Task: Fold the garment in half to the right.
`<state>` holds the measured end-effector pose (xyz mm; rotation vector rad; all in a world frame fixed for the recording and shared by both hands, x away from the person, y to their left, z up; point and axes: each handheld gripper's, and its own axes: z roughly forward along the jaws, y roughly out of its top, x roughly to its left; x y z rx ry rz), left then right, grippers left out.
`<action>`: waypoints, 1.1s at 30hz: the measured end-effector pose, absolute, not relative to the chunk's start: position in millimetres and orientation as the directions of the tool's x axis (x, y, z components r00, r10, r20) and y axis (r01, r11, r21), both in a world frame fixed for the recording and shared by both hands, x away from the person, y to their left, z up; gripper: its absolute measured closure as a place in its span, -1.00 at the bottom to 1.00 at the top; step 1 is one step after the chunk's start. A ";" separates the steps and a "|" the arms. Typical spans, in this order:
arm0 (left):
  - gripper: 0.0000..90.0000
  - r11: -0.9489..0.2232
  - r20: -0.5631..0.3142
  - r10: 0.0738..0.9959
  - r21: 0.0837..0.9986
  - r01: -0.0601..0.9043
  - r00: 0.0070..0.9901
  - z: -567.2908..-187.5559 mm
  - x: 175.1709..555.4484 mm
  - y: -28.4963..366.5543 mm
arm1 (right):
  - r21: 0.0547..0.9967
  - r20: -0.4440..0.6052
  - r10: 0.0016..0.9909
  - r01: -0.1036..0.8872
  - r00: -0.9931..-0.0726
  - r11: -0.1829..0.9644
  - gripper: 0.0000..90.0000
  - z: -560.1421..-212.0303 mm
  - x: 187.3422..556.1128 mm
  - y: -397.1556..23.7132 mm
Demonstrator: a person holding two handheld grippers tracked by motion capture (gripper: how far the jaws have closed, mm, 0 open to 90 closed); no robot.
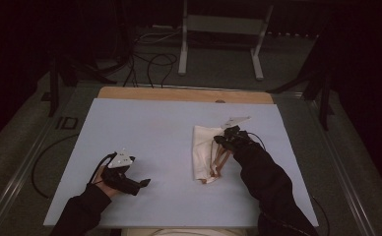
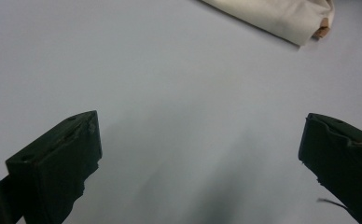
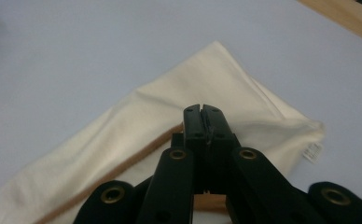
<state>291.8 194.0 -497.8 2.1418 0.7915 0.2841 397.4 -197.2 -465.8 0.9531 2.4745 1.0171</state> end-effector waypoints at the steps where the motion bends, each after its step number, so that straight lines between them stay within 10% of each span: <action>1: -1.00 -0.468 -0.063 0.630 0.764 0.444 0.774 -498.1 291.6 195.9 | 0.715 -0.021 0.682 0.466 -0.731 0.522 1.00 -465.4 395.8 -200.6; 33: -1.00 -0.442 -0.015 0.705 0.773 0.455 0.709 -508.7 281.9 221.8 | 0.666 0.008 0.760 0.570 -0.650 0.481 0.99 -503.9 373.0 -249.2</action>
